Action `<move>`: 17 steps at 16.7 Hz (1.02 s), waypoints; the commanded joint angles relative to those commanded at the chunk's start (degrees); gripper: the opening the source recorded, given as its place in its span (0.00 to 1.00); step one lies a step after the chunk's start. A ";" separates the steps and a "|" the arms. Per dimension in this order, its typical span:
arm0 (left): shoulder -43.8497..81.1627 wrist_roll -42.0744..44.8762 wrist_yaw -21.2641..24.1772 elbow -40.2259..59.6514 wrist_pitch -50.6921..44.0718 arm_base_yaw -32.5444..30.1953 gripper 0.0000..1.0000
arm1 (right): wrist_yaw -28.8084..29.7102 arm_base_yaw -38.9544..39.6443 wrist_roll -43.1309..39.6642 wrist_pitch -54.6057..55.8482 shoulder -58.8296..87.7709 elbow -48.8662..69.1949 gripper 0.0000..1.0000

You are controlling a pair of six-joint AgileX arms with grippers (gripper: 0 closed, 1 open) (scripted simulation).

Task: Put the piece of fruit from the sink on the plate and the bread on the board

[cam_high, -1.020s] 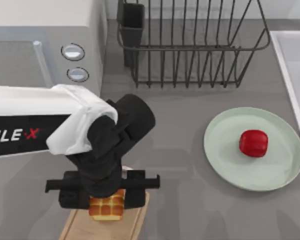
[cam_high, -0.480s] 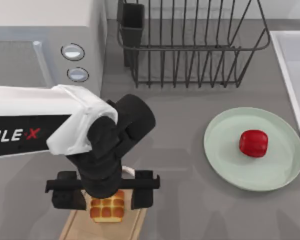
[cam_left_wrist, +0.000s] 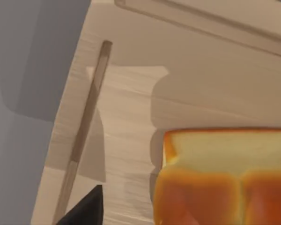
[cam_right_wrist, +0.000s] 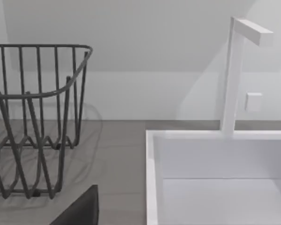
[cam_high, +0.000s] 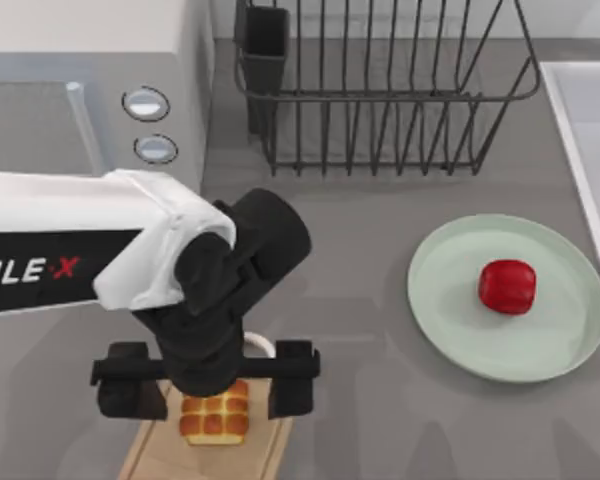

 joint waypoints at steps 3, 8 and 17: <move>-3.13 1.48 -0.01 -0.94 1.45 1.08 1.00 | 0.00 0.00 0.00 0.00 0.00 0.00 1.00; -17.75 7.63 0.02 -9.09 8.16 7.01 1.00 | 0.00 0.00 0.00 0.00 0.00 0.00 1.00; -59.38 25.13 0.31 -34.82 27.02 25.47 1.00 | 0.00 0.00 0.00 0.00 0.00 0.00 1.00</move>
